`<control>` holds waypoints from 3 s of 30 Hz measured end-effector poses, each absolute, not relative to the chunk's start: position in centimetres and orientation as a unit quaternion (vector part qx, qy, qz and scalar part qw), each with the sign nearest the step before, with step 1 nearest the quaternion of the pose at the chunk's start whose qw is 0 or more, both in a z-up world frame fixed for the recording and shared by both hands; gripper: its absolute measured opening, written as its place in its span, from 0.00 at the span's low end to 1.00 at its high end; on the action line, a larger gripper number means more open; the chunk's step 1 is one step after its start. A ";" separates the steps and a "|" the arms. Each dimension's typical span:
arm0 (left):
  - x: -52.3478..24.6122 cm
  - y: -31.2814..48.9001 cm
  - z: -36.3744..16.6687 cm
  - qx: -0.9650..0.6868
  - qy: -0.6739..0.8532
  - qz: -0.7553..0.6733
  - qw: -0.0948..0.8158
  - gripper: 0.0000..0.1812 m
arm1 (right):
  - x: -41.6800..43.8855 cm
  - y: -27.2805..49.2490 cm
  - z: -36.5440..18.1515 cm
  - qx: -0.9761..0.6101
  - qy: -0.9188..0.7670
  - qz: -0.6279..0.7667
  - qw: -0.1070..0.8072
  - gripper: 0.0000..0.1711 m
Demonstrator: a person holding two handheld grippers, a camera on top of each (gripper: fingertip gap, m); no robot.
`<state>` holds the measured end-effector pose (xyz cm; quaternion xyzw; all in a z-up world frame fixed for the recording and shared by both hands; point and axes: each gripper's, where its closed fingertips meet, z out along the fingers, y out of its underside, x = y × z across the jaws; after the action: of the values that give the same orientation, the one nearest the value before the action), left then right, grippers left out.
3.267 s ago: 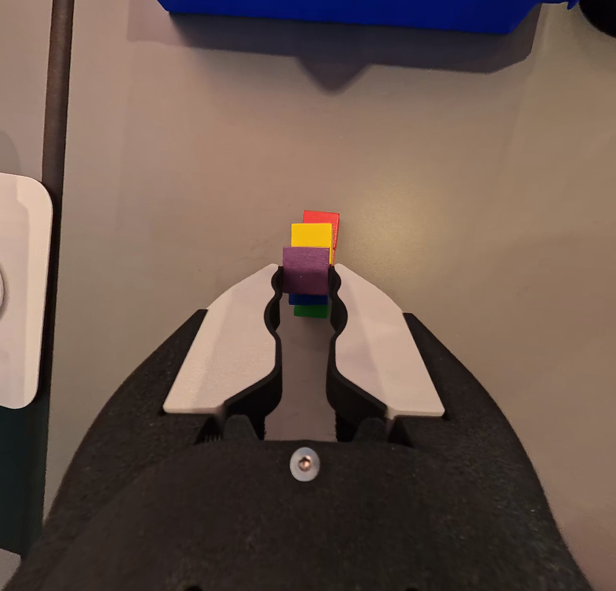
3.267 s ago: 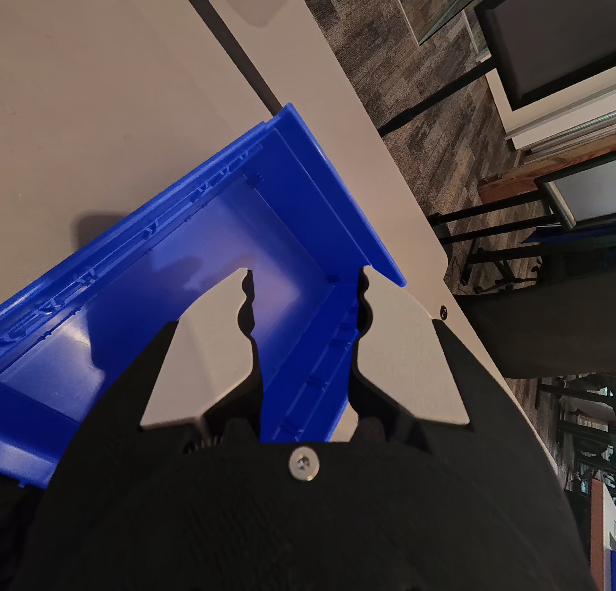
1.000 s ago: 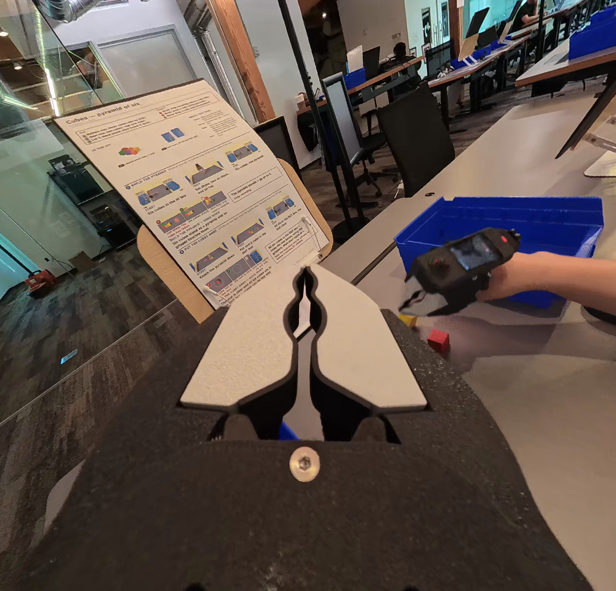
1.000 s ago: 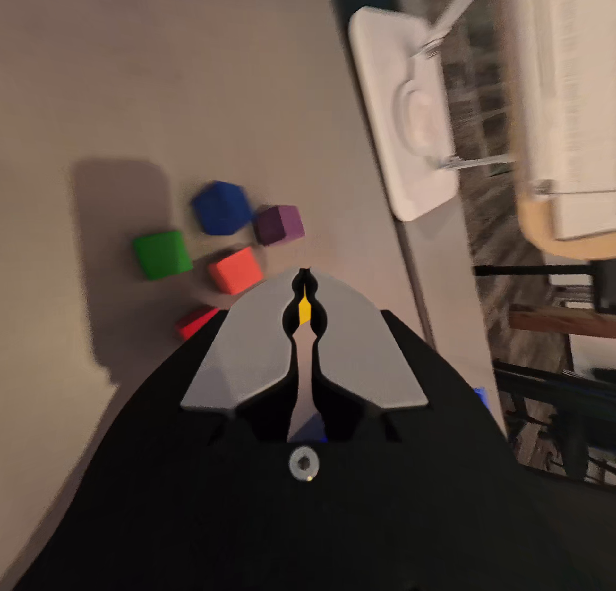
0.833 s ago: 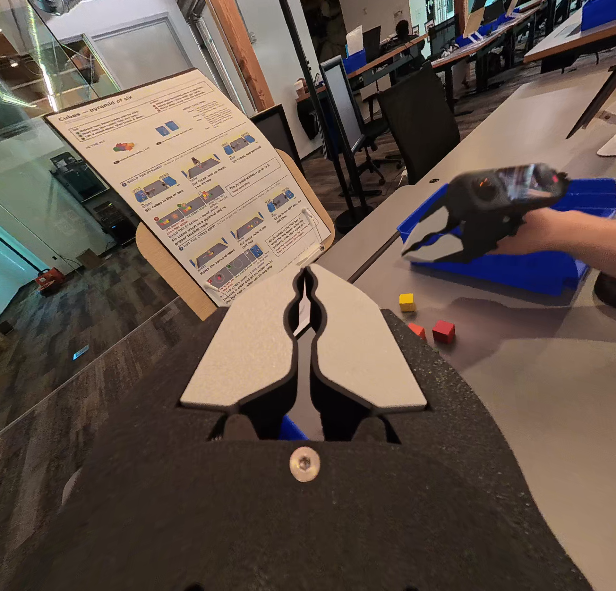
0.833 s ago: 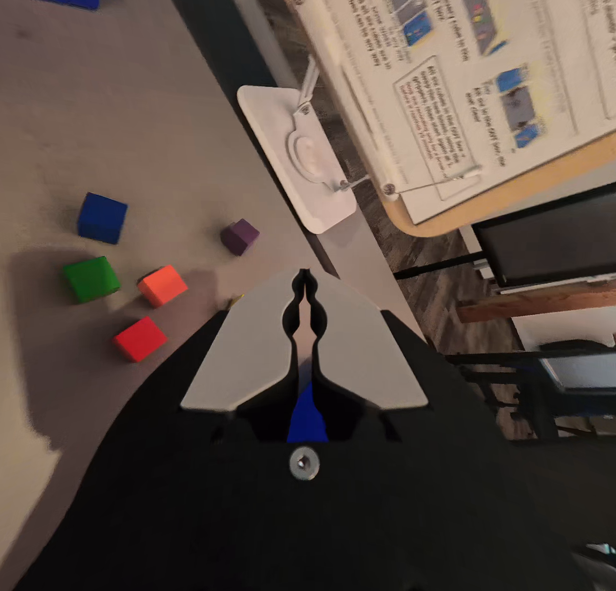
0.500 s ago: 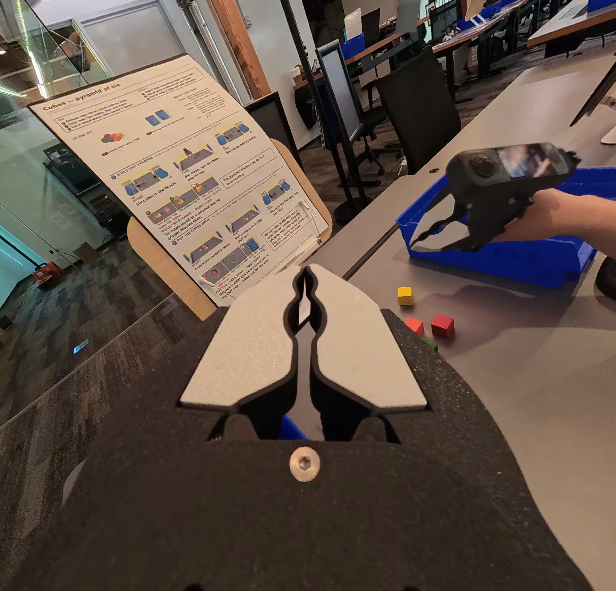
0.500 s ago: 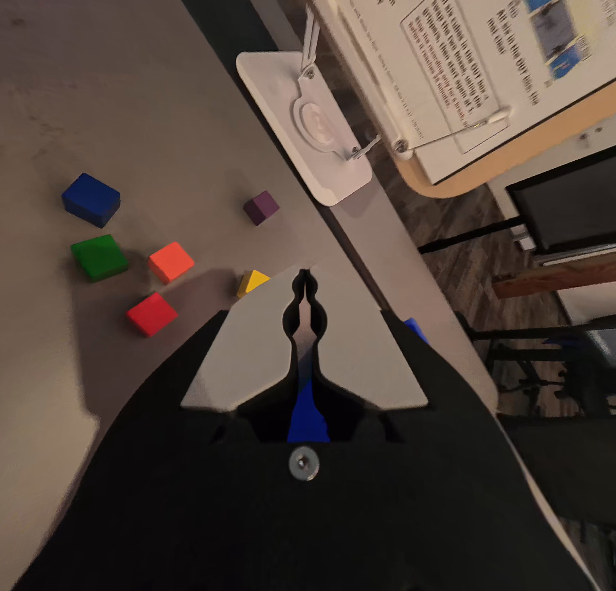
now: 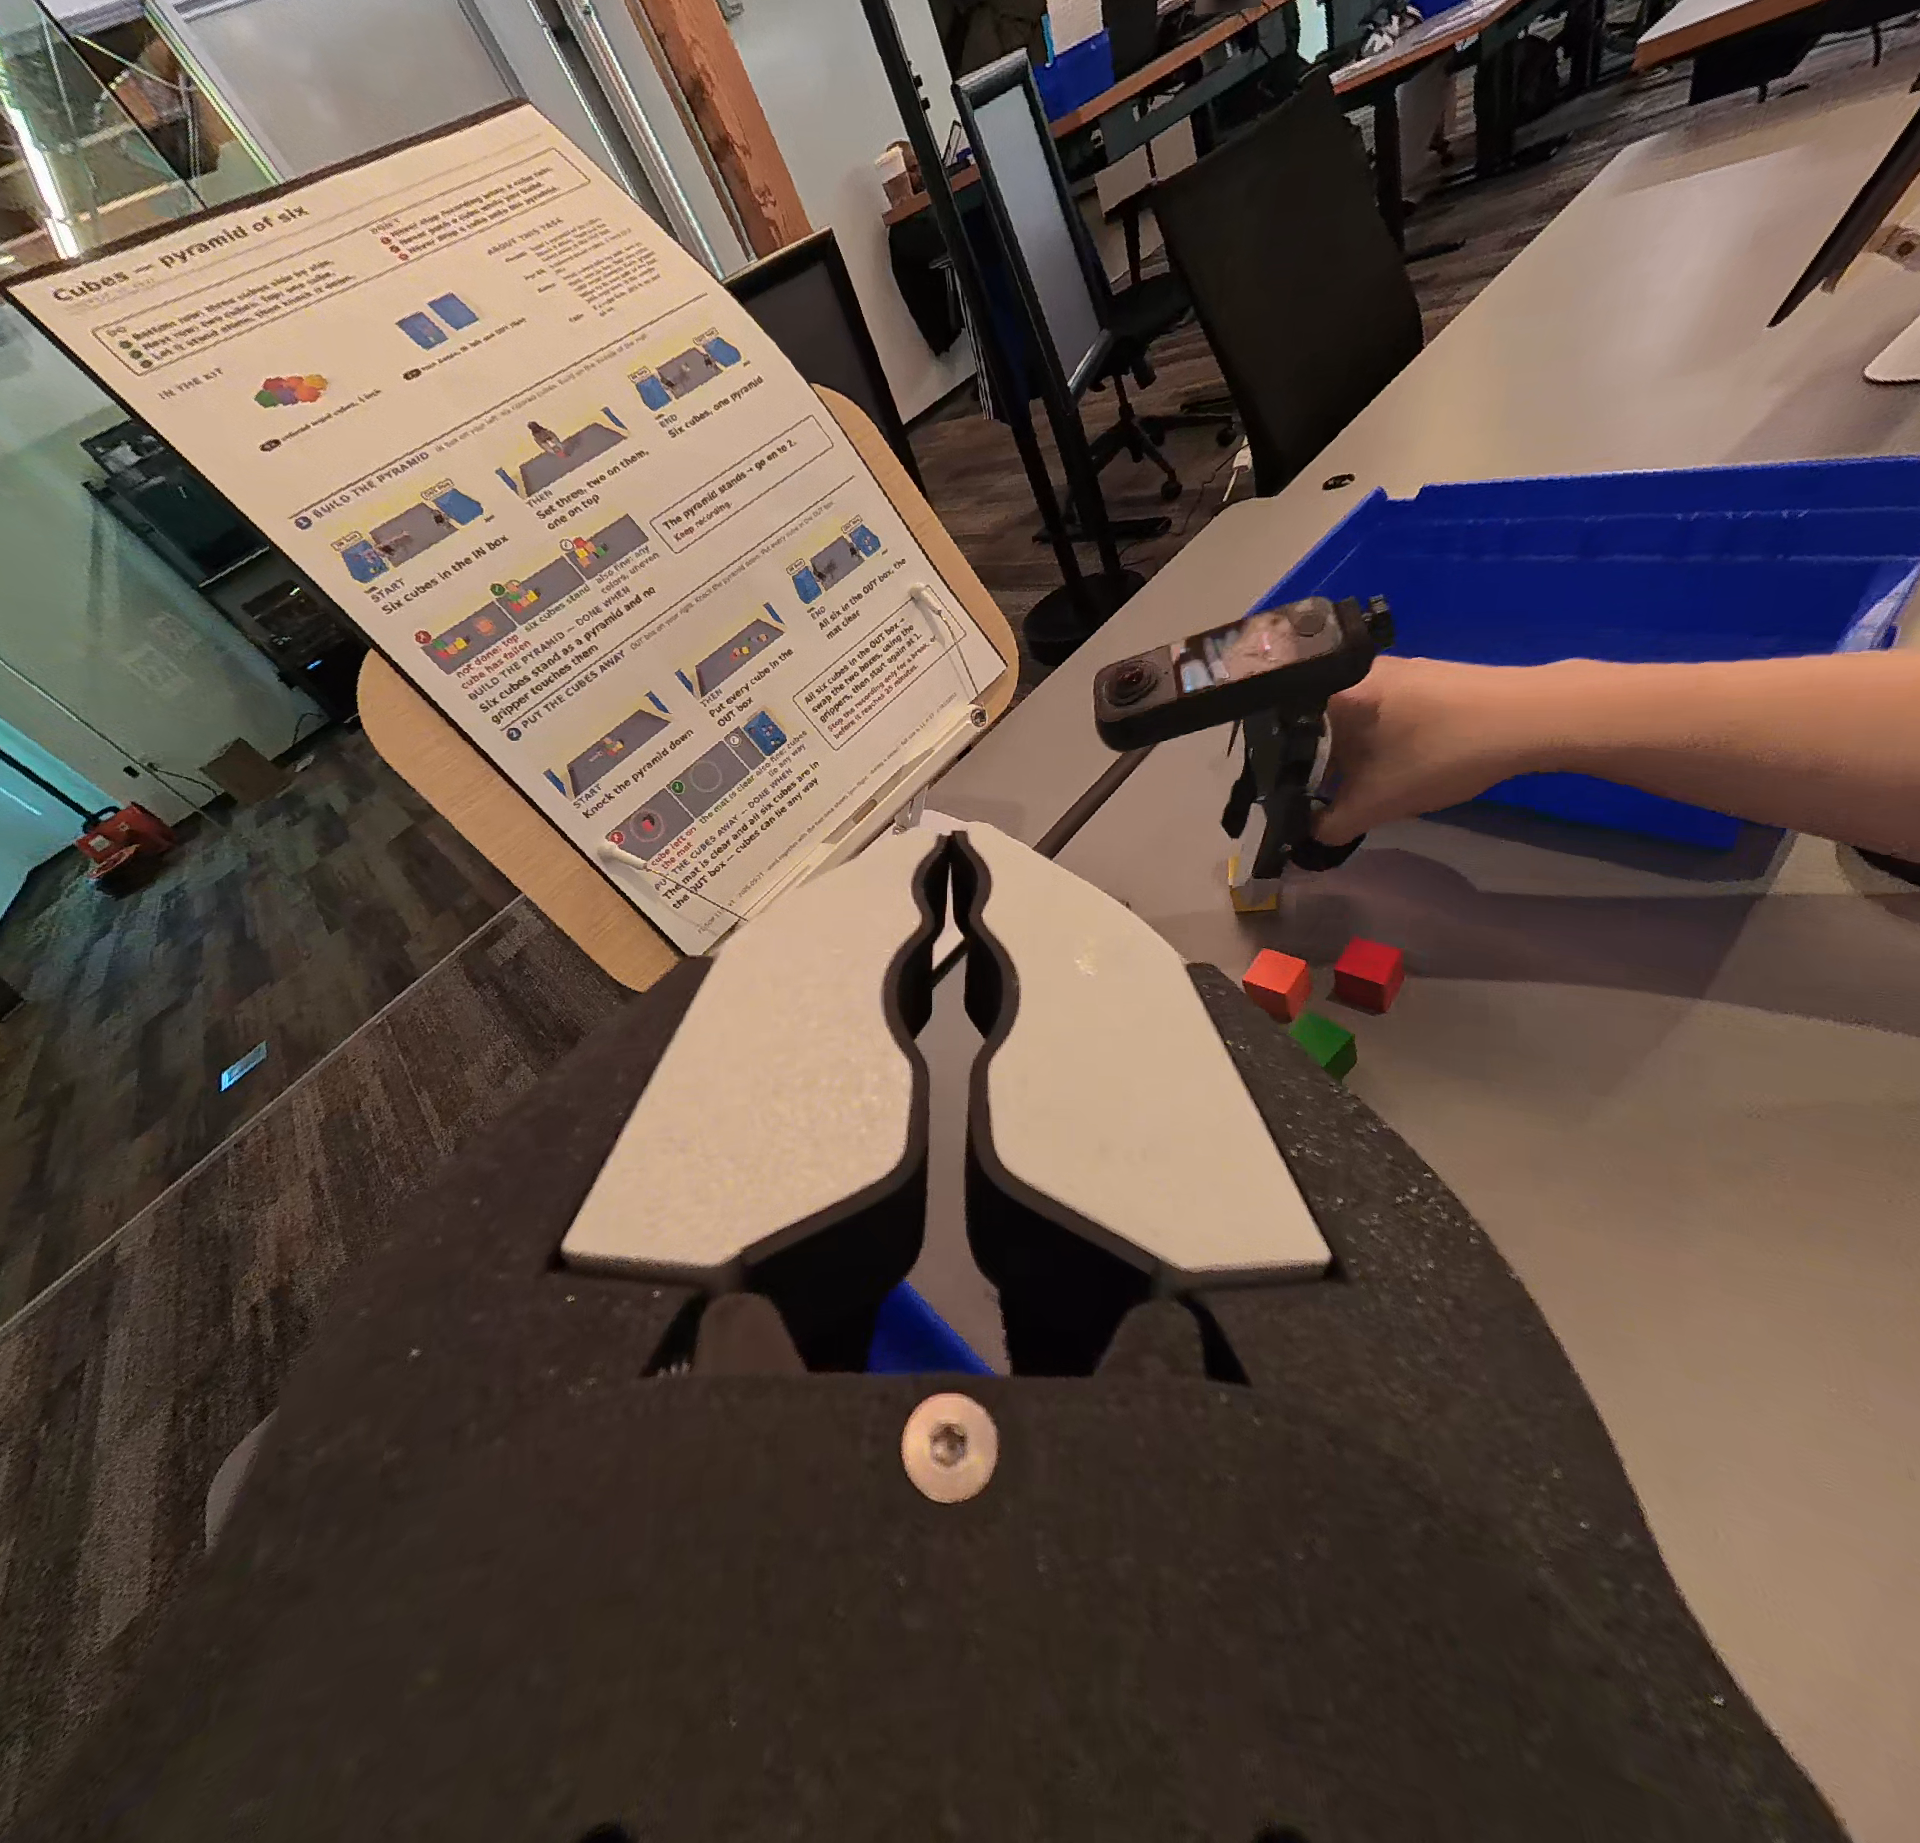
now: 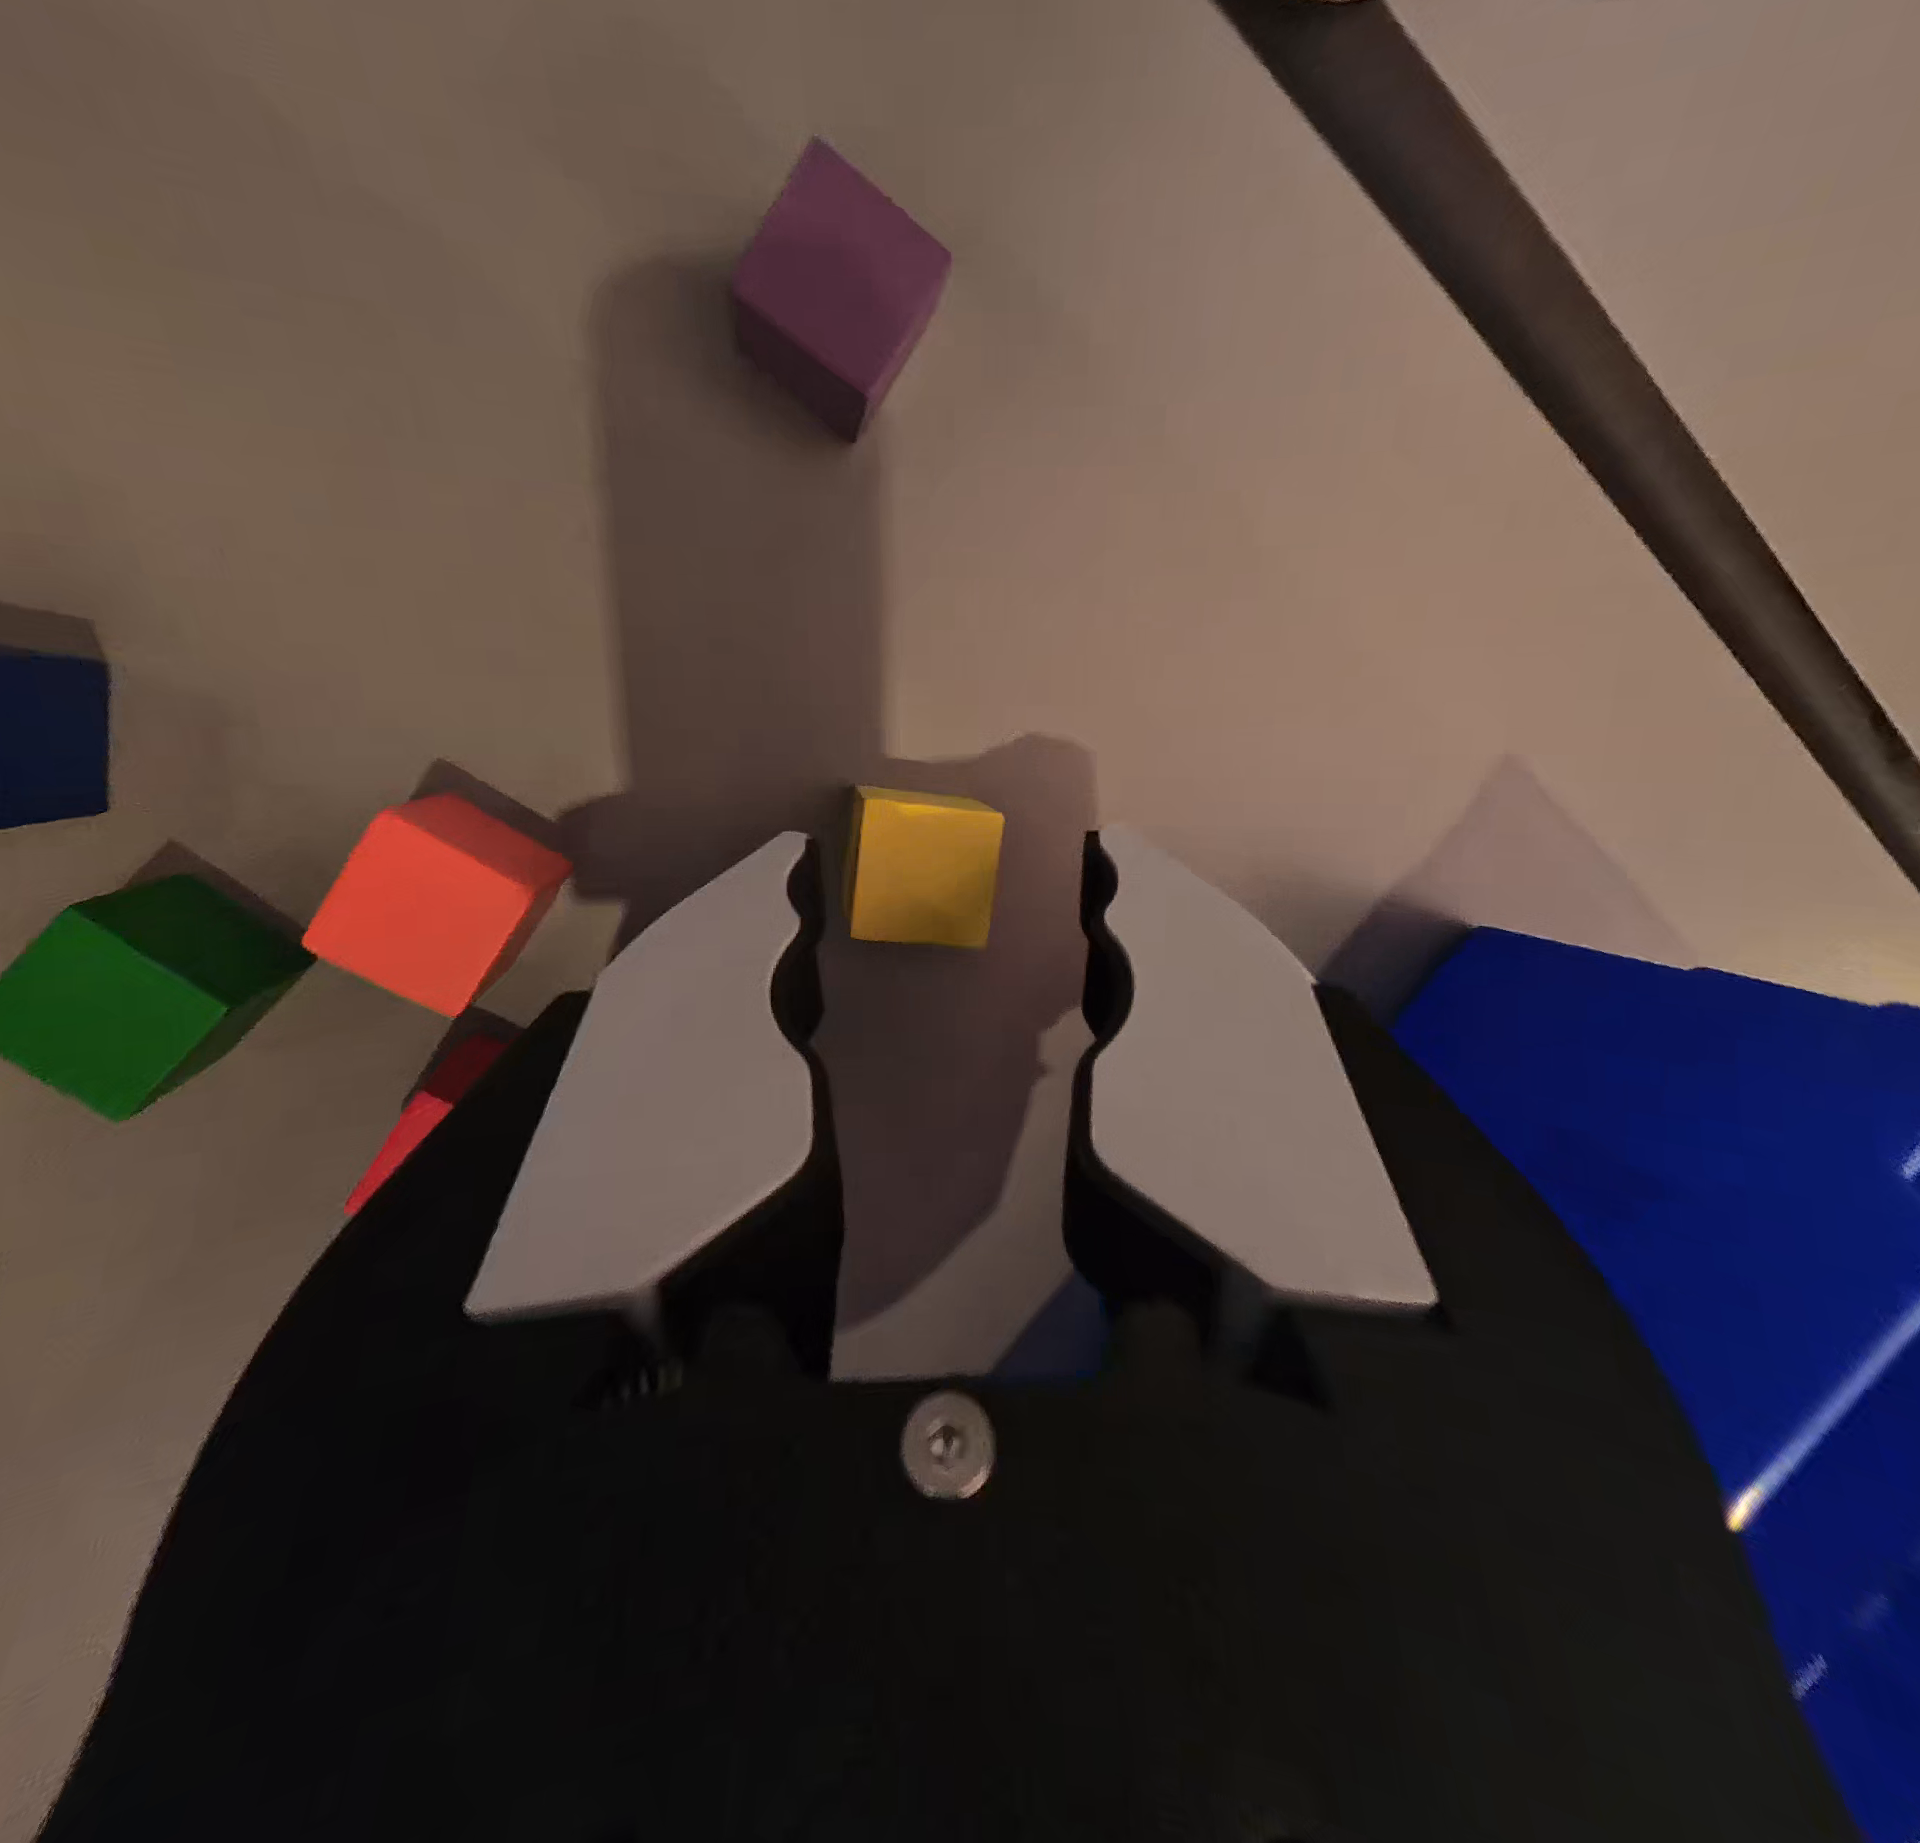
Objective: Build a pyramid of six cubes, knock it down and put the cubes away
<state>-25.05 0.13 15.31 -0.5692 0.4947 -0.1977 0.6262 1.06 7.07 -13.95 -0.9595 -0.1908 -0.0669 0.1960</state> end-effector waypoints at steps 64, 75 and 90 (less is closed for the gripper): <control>-27.4 -0.8 15.2 -0.575 0.503 -0.195 0.615 0.00 | -3.7 -1.0 -9.7 -0.806 -0.564 0.009 0.178 0.20; -27.5 -0.8 15.1 -0.574 0.506 -0.196 0.614 0.00 | -5.4 -1.5 -14.8 -0.791 -0.600 0.027 0.121 0.22; -27.3 -0.4 14.7 -0.583 0.507 -0.193 0.605 0.00 | 8.6 2.0 6.4 -0.880 -0.298 -0.055 0.365 0.17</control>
<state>-27.33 -0.38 14.71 -0.5829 0.5072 -0.1930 0.6048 8.61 2.03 6.41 -0.8803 -0.2982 -0.0550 0.3650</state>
